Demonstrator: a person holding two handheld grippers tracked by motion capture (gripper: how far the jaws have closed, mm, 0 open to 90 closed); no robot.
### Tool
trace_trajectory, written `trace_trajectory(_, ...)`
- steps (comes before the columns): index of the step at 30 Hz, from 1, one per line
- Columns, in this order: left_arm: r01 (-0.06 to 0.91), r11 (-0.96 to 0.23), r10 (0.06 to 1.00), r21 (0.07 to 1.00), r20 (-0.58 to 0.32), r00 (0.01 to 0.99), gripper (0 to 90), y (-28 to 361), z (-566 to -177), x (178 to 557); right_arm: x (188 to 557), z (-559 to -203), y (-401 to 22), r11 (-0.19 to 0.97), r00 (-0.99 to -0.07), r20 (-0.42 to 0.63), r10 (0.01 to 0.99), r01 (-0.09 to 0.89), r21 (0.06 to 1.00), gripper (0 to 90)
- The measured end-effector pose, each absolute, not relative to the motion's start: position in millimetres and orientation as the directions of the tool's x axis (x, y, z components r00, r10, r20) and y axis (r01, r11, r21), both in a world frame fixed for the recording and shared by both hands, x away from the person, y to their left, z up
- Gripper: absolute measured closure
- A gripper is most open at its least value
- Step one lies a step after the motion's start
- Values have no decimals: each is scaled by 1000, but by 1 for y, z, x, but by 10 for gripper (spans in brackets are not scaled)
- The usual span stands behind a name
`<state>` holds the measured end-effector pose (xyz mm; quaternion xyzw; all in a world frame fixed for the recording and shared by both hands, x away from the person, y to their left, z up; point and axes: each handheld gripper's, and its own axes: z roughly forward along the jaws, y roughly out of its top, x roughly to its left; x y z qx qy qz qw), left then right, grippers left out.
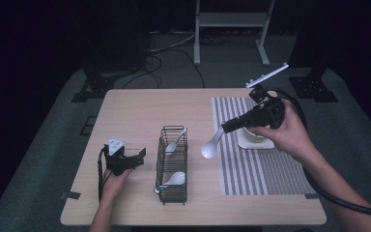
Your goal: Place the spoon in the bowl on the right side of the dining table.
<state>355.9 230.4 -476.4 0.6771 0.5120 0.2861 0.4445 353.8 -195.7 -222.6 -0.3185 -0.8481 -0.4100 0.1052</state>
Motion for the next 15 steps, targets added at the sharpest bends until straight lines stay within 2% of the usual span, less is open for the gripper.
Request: trace_trajectory(15,440,-76,948,895,-72,310,0,231,-476,356,358,-228,-204,450,-761,448,470,643,620,855)
